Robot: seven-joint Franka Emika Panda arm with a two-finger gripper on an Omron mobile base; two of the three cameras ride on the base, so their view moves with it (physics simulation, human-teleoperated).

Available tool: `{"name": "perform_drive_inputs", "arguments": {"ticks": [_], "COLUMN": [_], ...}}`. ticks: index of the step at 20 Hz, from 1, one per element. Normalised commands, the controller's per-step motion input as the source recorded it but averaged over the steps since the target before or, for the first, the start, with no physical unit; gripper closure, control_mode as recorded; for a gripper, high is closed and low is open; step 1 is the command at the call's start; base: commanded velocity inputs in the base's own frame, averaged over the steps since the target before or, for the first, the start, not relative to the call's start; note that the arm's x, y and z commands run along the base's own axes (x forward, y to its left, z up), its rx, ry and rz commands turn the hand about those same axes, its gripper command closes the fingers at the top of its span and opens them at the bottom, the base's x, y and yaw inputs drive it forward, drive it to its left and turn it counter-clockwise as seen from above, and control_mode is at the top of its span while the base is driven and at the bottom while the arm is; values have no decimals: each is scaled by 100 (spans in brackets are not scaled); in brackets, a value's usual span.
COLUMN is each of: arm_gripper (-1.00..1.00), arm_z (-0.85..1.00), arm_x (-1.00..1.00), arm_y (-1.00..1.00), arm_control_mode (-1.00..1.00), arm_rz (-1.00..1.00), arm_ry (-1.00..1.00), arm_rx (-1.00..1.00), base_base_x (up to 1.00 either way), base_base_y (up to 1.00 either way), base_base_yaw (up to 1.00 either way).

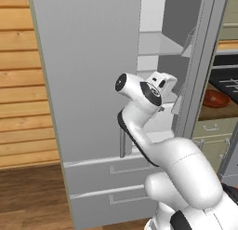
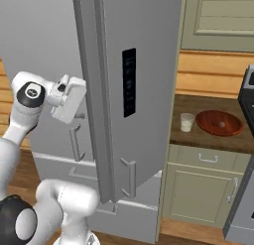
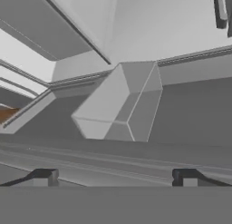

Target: Grab a lemon wedge from the fridge and one ice cube from the ice bowl, and put them in the glass of lemonade.

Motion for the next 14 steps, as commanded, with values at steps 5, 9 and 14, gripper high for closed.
{"name": "perform_drive_inputs", "arguments": {"ticks": [5, 9, 14], "arm_gripper": [-100, -100, -100], "arm_z": [0, 0, 0], "arm_x": [-11, -24, -36], "arm_y": [-71, -69, -80], "arm_control_mode": [-100, -100, -100], "arm_rz": [-8, -8, -8], "arm_ry": [1, 0, 0], "arm_rx": [-6, -2, 0], "base_base_x": [0, 0, 0], "base_base_y": [0, 0, 0], "base_base_yaw": [0, 0, 0]}}
